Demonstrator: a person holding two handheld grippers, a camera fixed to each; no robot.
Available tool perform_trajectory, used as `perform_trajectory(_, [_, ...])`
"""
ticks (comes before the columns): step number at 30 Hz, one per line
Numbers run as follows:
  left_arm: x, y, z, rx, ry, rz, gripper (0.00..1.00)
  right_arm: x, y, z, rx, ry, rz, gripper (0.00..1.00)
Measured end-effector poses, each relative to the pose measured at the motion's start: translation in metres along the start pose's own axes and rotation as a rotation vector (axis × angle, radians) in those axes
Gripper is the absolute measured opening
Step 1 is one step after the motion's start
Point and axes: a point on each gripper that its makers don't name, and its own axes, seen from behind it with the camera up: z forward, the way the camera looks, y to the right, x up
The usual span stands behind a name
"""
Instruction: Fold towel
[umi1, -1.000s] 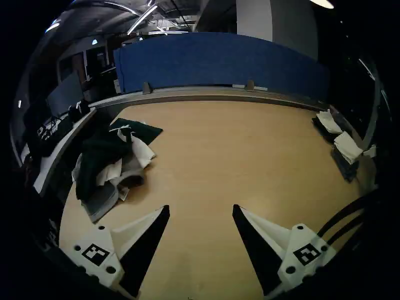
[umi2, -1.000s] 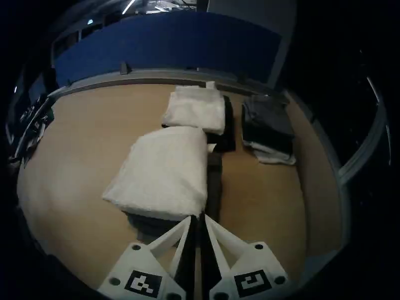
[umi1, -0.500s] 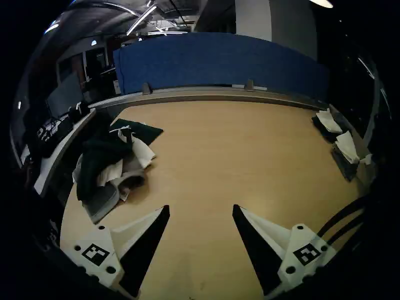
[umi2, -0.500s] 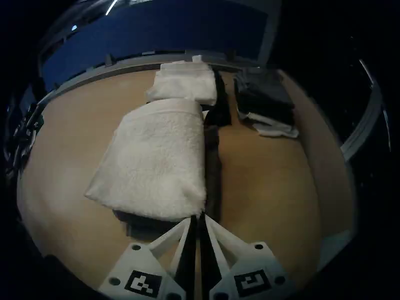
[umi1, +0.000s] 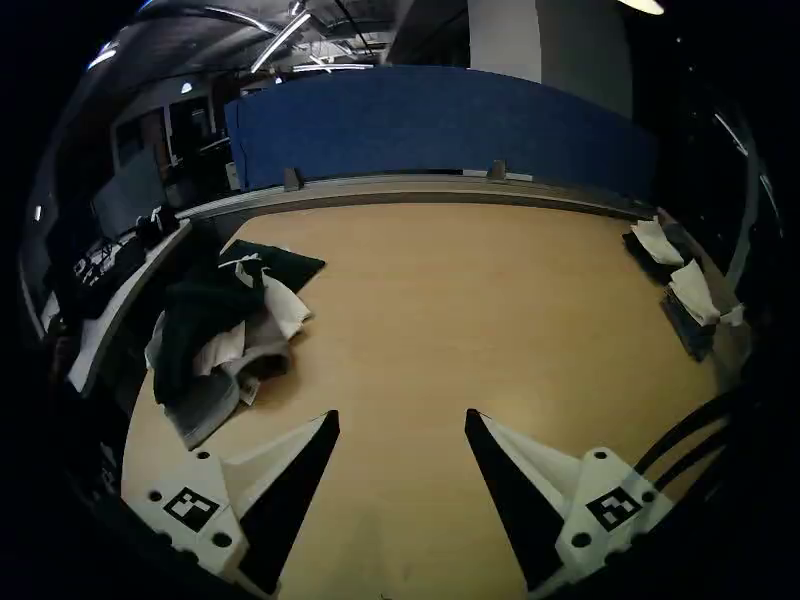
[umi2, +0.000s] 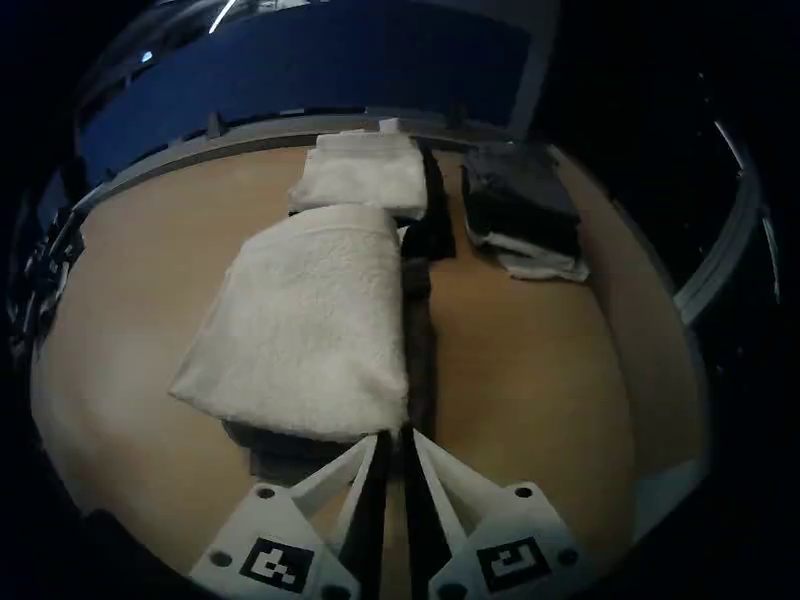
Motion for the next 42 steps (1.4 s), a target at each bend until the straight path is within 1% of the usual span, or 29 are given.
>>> perform_trajectory(2, [0.0,-0.001,0.0,0.0,0.0,-0.001,0.94,0.001,0.003,-0.002,-0.016,0.009,-0.005,0.2])
perform_trajectory(10, [0.001,-0.001,0.0,-0.003,0.003,0.0,0.94,0.004,0.013,-0.012,-0.052,0.034,-0.004,0.32])
perform_trajectory(12, [0.002,0.0,0.0,-0.004,0.004,0.001,0.94,0.006,0.015,-0.014,-0.063,0.039,-0.006,0.42])
perform_trajectory(14, [0.003,0.001,0.0,-0.006,0.005,0.001,0.94,0.008,0.018,-0.016,-0.079,0.045,-0.009,0.53])
perform_trajectory(16, [0.004,0.001,-0.001,-0.008,0.007,0.0,0.94,0.01,0.021,-0.018,-0.091,0.052,-0.011,0.6])
perform_trajectory(18, [0.004,0.002,-0.001,-0.01,0.008,-0.001,0.94,0.012,0.023,-0.021,-0.101,0.059,-0.013,0.64])
perform_trajectory(20, [0.004,0.002,-0.002,-0.01,0.008,0.0,0.94,0.014,0.026,-0.024,-0.113,0.063,-0.013,0.67])
perform_trajectory(24, [0.003,0.002,-0.002,-0.01,0.009,-0.002,0.94,0.013,0.033,-0.028,-0.136,0.063,-0.011,0.68])
perform_trajectory(29, [0.003,0.001,-0.002,-0.01,0.01,-0.004,0.94,0.016,0.032,-0.031,-0.13,0.073,-0.003,0.68])
perform_trajectory(32, [0.003,0.0,-0.002,-0.009,0.011,-0.003,0.94,0.023,0.025,-0.031,-0.113,0.087,-0.003,0.67])
perform_trajectory(35, [0.004,-0.001,-0.003,-0.007,0.013,-0.003,0.94,0.033,0.01,-0.029,-0.081,0.104,-0.008,0.68])
perform_trajectory(39, [0.003,-0.002,-0.004,-0.003,0.013,-0.008,0.94,0.049,-0.023,-0.024,-0.016,0.131,-0.024,0.67])
perform_trajectory(42, [0.002,-0.003,-0.005,0.0,0.012,-0.011,0.94,0.058,-0.05,-0.021,0.033,0.139,-0.045,0.68])
